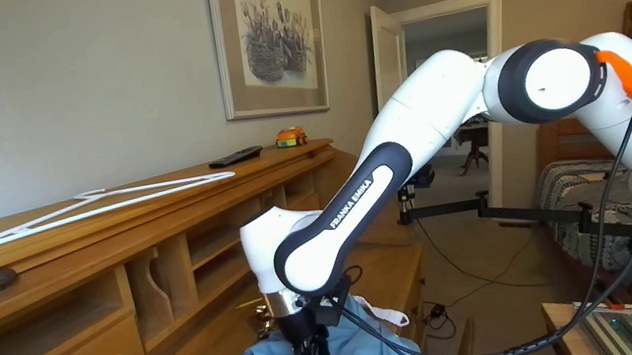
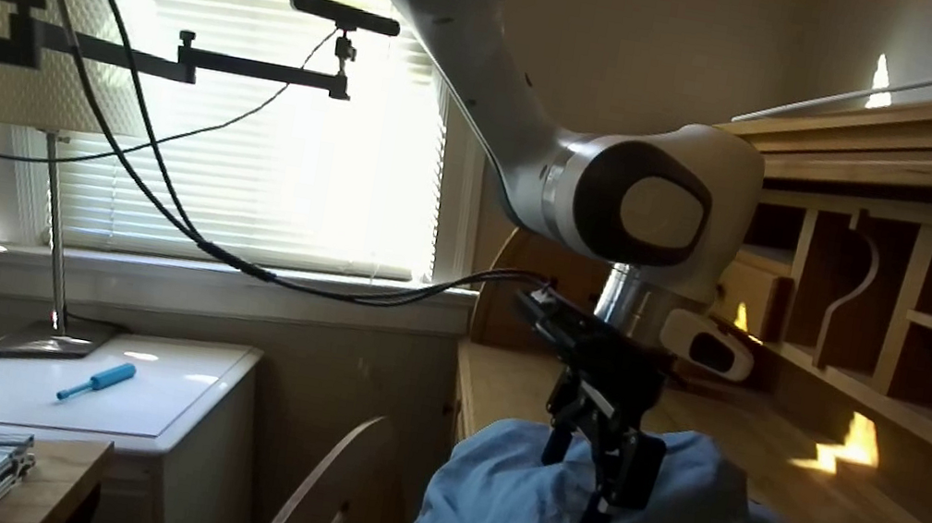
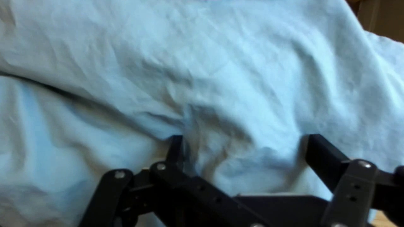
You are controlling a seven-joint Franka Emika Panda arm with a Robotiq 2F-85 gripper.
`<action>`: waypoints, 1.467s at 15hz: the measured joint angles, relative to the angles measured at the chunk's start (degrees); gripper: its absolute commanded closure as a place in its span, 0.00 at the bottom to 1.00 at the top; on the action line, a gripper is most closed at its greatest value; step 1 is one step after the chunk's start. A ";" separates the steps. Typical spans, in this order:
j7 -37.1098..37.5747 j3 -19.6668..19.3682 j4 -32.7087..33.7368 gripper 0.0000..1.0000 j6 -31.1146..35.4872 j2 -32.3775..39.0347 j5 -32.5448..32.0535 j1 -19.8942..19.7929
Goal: Move the blue towel forward
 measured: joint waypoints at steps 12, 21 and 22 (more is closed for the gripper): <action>0.00 -2.55 7.26 0.49 4.29 4.56 -1.76 0.02; 0.14 -3.93 11.96 1.00 6.21 6.75 -2.38 0.08; 0.23 -4.25 12.61 1.00 6.45 7.04 -2.59 0.08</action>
